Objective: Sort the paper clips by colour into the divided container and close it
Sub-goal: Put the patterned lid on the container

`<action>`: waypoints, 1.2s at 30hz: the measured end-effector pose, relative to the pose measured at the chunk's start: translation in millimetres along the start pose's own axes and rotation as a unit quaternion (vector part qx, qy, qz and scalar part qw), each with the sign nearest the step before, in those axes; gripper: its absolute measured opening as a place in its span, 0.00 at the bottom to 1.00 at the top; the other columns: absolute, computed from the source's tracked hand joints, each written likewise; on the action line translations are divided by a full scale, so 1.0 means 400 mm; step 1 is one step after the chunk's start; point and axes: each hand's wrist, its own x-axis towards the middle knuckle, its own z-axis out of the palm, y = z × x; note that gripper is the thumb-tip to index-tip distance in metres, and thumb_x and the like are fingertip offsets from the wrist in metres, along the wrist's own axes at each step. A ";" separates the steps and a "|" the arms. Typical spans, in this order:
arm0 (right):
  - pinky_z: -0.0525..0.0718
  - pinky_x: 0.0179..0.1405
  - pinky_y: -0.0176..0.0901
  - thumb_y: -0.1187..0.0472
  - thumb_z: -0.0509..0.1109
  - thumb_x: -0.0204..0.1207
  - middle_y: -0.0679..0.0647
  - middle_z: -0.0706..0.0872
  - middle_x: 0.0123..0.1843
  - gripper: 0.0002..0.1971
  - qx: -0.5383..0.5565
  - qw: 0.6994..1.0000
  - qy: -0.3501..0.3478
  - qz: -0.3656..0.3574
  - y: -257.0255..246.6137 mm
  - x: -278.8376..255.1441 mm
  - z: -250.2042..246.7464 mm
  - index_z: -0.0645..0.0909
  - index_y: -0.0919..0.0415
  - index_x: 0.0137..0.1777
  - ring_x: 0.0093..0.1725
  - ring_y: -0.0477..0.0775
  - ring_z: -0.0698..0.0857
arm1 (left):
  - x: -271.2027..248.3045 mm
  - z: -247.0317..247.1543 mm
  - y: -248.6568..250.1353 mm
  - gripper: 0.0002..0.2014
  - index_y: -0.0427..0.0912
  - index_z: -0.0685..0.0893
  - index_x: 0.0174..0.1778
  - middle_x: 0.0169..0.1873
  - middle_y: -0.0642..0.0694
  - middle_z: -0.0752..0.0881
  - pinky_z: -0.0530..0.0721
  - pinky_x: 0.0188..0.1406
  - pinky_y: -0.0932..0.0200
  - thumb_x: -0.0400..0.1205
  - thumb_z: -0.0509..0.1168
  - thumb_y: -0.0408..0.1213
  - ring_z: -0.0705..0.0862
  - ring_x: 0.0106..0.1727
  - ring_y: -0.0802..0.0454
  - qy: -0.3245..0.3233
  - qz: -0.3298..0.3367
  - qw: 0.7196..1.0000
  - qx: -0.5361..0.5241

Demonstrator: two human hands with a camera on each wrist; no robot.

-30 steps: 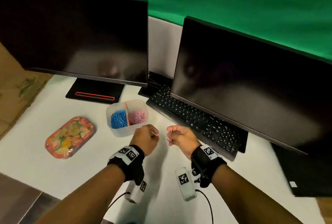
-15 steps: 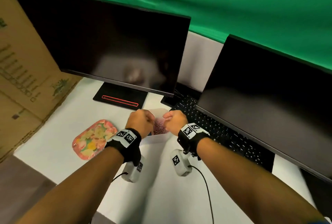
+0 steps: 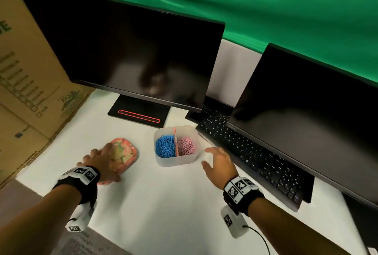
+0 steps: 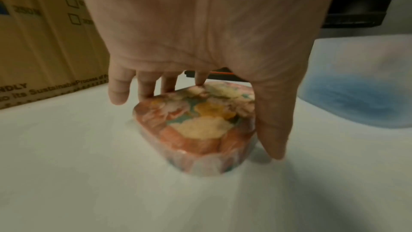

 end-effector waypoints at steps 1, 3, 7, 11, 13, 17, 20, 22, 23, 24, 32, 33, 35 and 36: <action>0.74 0.71 0.48 0.52 0.67 0.78 0.52 0.76 0.70 0.22 -0.029 0.999 -0.018 0.001 0.019 -0.021 0.006 0.73 0.52 0.71 0.70 0.54 0.73 | 0.002 0.004 -0.004 0.63 0.62 0.46 0.79 0.72 0.42 0.65 0.74 0.68 0.38 0.52 0.78 0.61 0.68 0.72 0.34 0.001 0.004 1.000 -0.007; 0.73 0.72 0.48 0.50 0.66 0.78 0.50 0.75 0.71 0.23 -0.063 0.997 -0.045 0.012 0.052 -0.057 0.017 0.71 0.51 0.73 0.70 0.53 0.73 | 0.002 0.000 -0.002 0.61 0.62 0.48 0.78 0.69 0.41 0.66 0.77 0.65 0.38 0.53 0.78 0.60 0.68 0.70 0.33 0.005 0.009 1.000 -0.026; 0.74 0.71 0.46 0.49 0.65 0.78 0.48 0.74 0.72 0.23 -0.076 0.995 -0.064 0.031 0.088 -0.096 0.022 0.70 0.50 0.73 0.69 0.52 0.74 | 0.003 -0.057 0.029 0.57 0.61 0.54 0.77 0.66 0.40 0.67 0.78 0.62 0.40 0.54 0.78 0.58 0.68 0.68 0.33 0.039 0.024 0.997 -0.064; 0.75 0.70 0.47 0.51 0.66 0.78 0.49 0.75 0.71 0.23 -0.049 0.996 -0.063 0.040 0.093 -0.108 0.017 0.71 0.50 0.72 0.69 0.52 0.74 | -0.016 -0.151 0.107 0.53 0.60 0.57 0.75 0.67 0.39 0.67 0.77 0.61 0.40 0.56 0.80 0.55 0.67 0.68 0.33 0.087 0.087 0.988 -0.095; 0.76 0.69 0.47 0.51 0.66 0.78 0.49 0.75 0.71 0.22 -0.039 0.997 -0.054 0.037 0.085 -0.104 0.010 0.71 0.50 0.72 0.69 0.52 0.75 | -0.031 -0.183 0.165 0.54 0.60 0.57 0.76 0.69 0.39 0.66 0.76 0.64 0.41 0.56 0.80 0.53 0.66 0.69 0.33 0.109 0.140 0.980 -0.092; 0.77 0.68 0.46 0.50 0.65 0.78 0.49 0.74 0.71 0.23 -0.032 0.999 -0.031 0.025 0.056 -0.084 -0.014 0.70 0.50 0.73 0.70 0.52 0.75 | -0.066 -0.190 0.291 0.57 0.61 0.53 0.77 0.67 0.44 0.65 0.76 0.67 0.42 0.55 0.79 0.54 0.66 0.68 0.37 0.098 0.241 0.965 -0.036; 0.76 0.66 0.44 0.51 0.66 0.78 0.50 0.74 0.71 0.23 -0.022 1.000 -0.013 0.008 0.026 -0.064 -0.041 0.70 0.50 0.73 0.69 0.53 0.76 | -0.081 -0.164 0.356 0.59 0.60 0.52 0.79 0.67 0.45 0.65 0.76 0.67 0.42 0.54 0.77 0.58 0.67 0.67 0.38 0.079 0.282 0.956 0.017; 0.77 0.65 0.46 0.51 0.66 0.78 0.51 0.73 0.71 0.24 -0.013 1.000 -0.008 0.002 0.005 -0.047 -0.059 0.69 0.50 0.74 0.69 0.55 0.76 | -0.083 -0.146 0.379 0.59 0.58 0.51 0.79 0.68 0.45 0.66 0.77 0.67 0.41 0.54 0.77 0.59 0.66 0.68 0.38 0.064 0.293 0.953 0.042; 0.78 0.65 0.48 0.51 0.67 0.77 0.51 0.73 0.71 0.25 -0.008 1.000 -0.005 -0.001 -0.005 -0.037 -0.067 0.69 0.50 0.74 0.68 0.56 0.77 | -0.083 -0.138 0.386 0.59 0.58 0.51 0.79 0.68 0.45 0.66 0.77 0.66 0.41 0.54 0.77 0.59 0.66 0.69 0.37 0.056 0.294 0.953 0.051; 0.78 0.65 0.50 0.52 0.67 0.77 0.52 0.74 0.70 0.25 -0.004 1.000 -0.002 -0.005 -0.015 -0.026 -0.073 0.68 0.49 0.74 0.68 0.57 0.77 | -0.083 -0.134 0.390 0.59 0.58 0.51 0.79 0.68 0.45 0.66 0.78 0.65 0.41 0.54 0.77 0.58 0.66 0.69 0.37 0.048 0.294 0.953 0.058; 0.80 0.65 0.56 0.55 0.71 0.72 0.56 0.76 0.68 0.33 0.024 0.998 -0.058 -0.012 -0.118 0.072 -0.091 0.62 0.46 0.76 0.66 0.62 0.79 | -0.086 -0.134 0.402 0.59 0.62 0.50 0.79 0.68 0.48 0.65 0.80 0.60 0.41 0.54 0.78 0.55 0.64 0.70 0.38 0.028 0.297 0.951 0.078; 0.80 0.65 0.54 0.54 0.71 0.72 0.57 0.78 0.68 0.34 0.013 0.997 -0.071 -0.005 -0.128 0.084 -0.088 0.62 0.47 0.77 0.66 0.62 0.79 | -0.087 -0.134 0.401 0.59 0.62 0.50 0.79 0.68 0.48 0.65 0.81 0.60 0.40 0.54 0.78 0.54 0.64 0.71 0.38 0.027 0.298 0.951 0.080; 0.81 0.64 0.51 0.52 0.70 0.73 0.59 0.81 0.66 0.33 -0.007 0.996 -0.091 0.007 -0.138 0.098 -0.083 0.64 0.49 0.78 0.65 0.63 0.80 | -0.088 -0.135 0.399 0.60 0.63 0.49 0.79 0.68 0.48 0.64 0.80 0.61 0.38 0.55 0.78 0.53 0.64 0.71 0.38 0.020 0.299 0.950 0.082; 0.81 0.64 0.49 0.52 0.70 0.74 0.60 0.81 0.65 0.32 -0.008 0.995 -0.097 0.011 -0.142 0.103 -0.080 0.65 0.49 0.78 0.65 0.63 0.79 | -0.086 -0.136 0.397 0.60 0.63 0.49 0.79 0.68 0.48 0.64 0.80 0.62 0.37 0.55 0.79 0.53 0.65 0.70 0.37 0.017 0.299 0.950 0.084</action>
